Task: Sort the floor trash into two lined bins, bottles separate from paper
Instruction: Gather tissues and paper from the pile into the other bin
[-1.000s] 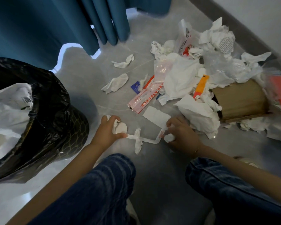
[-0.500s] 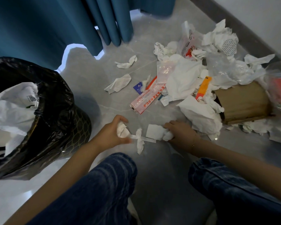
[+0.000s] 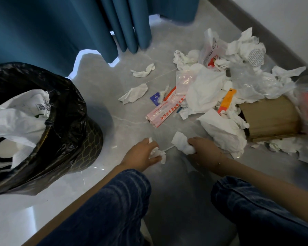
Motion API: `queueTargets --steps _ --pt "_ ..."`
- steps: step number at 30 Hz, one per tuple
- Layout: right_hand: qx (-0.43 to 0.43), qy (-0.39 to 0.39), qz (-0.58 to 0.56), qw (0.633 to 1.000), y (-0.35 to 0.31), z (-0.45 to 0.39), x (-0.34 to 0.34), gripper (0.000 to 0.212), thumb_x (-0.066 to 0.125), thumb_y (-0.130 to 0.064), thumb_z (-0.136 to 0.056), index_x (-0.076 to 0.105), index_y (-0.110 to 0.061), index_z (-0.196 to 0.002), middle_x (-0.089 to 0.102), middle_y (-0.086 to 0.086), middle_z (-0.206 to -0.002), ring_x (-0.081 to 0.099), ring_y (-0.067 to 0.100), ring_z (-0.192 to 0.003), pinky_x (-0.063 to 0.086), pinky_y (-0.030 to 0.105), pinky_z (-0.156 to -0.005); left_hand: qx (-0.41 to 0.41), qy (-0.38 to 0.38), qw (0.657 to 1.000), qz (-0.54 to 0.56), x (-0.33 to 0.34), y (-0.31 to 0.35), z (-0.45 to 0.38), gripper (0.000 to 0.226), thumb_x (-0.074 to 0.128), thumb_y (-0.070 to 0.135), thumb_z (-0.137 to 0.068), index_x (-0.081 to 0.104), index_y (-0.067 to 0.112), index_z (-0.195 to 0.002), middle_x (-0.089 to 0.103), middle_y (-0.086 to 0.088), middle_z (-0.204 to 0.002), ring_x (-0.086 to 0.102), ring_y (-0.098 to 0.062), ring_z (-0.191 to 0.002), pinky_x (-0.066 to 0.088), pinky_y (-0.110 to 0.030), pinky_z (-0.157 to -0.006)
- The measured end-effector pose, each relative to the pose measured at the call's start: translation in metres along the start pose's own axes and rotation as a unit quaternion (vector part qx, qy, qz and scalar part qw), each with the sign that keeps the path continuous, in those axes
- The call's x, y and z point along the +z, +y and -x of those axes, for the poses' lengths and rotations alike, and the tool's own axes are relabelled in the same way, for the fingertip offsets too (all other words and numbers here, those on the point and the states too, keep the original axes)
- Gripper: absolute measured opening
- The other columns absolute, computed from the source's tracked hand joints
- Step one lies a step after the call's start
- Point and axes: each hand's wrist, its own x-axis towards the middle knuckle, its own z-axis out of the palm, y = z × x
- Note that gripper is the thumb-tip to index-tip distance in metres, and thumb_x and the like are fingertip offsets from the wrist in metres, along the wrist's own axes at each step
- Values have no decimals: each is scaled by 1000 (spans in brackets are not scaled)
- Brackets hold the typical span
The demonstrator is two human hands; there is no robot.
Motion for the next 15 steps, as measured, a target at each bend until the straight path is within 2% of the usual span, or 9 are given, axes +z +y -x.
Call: queueTargets --steps 2,5,6,8,9,11,13,15 --pt "15 16 -47 999 -1 1 -3 33 52 -17 -94 57 1 -121 58 16 -125 53 29 -116 32 23 -94 -8 7 1000 -3 4 5 0 29 60 42 -88 60 21 -107 52 -2 -108 56 -20 -92 47 -33 -80" --pt "53 47 -139 988 -7 0 -5 22 51 -6 -94 64 10 -103 64 25 -108 59 34 -104 37 26 -87 -31 28 999 -23 9 15 -1 29 54 36 -92 58 15 -112 54 -8 -114 56 -25 -98 45 -33 -84" --pt "62 51 -170 982 -11 0 -7 20 51 -6 -94 65 7 -99 64 25 -103 60 33 -99 39 29 -86 -36 32 998 -30 10 18 -2 30 52 34 -94 57 12 -114 54 -10 -116 56 -27 -100 45 -34 -85" --pt "90 71 -250 962 -17 3 -13 8 57 -17 -92 63 -19 -87 64 10 -86 59 19 -79 44 30 -79 -49 38 998 -22 9 21 -4 30 48 31 -96 57 9 -114 57 -11 -115 57 -28 -101 43 -33 -86" --pt "104 86 -310 941 -21 4 -17 11 59 -21 -90 57 -26 -80 61 -1 -80 55 11 -72 45 30 -76 -59 38 998 -1 6 20 -3 29 49 32 -95 58 9 -112 59 -10 -112 58 -28 -99 43 -33 -85" --pt "121 97 -396 905 -28 9 -26 11 62 -23 -88 55 -24 -79 58 -7 -77 53 8 -69 46 28 -70 -94 35 992 70 1 18 -2 25 53 32 -93 61 11 -103 65 -8 -104 59 -24 -94 43 -30 -80" --pt "117 94 -416 897 -37 12 -38 8 62 -23 -88 58 -19 -83 58 -7 -75 54 8 -68 45 21 -64 -144 49 974 167 -13 19 5 22 57 31 -90 64 11 -96 67 -5 -97 60 -19 -86 43 -25 -72" --pt "105 79 -420 898 -47 13 -56 12 63 -25 -88 63 -13 -89 60 -6 -75 56 9 -69 46 20 -64 -165 84 948 260 -33 25 13 19 61 30 -89 65 12 -93 66 -1 -87 59 -15 -78 43 -21 -63"
